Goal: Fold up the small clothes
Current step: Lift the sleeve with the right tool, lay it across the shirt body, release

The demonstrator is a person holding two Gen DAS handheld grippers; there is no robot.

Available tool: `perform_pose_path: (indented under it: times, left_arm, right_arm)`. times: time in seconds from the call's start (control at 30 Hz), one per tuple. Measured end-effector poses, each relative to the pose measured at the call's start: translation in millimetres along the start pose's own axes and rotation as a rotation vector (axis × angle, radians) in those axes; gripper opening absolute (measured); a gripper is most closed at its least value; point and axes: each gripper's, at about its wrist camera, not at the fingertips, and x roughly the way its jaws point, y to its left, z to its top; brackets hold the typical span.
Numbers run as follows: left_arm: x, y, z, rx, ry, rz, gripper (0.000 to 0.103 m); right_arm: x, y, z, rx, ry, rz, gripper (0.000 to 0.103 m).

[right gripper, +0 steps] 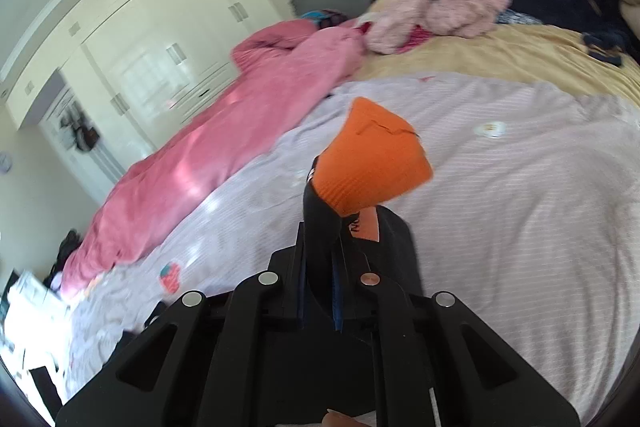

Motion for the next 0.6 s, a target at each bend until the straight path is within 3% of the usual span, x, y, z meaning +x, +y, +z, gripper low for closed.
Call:
perform_pose_path:
  times: [0.37, 0.5, 0.57, 0.6]
  left_arm:
    - [-15, 41, -2, -0.103, -0.018, -0.002, 0.094]
    - [-20, 60, -1, -0.166, -0.028, -0.007, 0.094]
    - [-21, 64, -1, -0.177, -0.031, -0.002, 0.094]
    - [-22, 67, -1, -0.187, -0.030, -0.006, 0.094]
  right_arm:
    - [-8, 97, -38, -0.341, 0.048, 0.218, 0.009]
    - [-3, 130, -64, -0.472, 0.121, 0.298, 0.017]
    - [-2, 141, -76, -0.505, 0.164, 0.339, 0.025]
    - [-2, 146, -81, -0.526, 0.185, 0.360, 0.035]
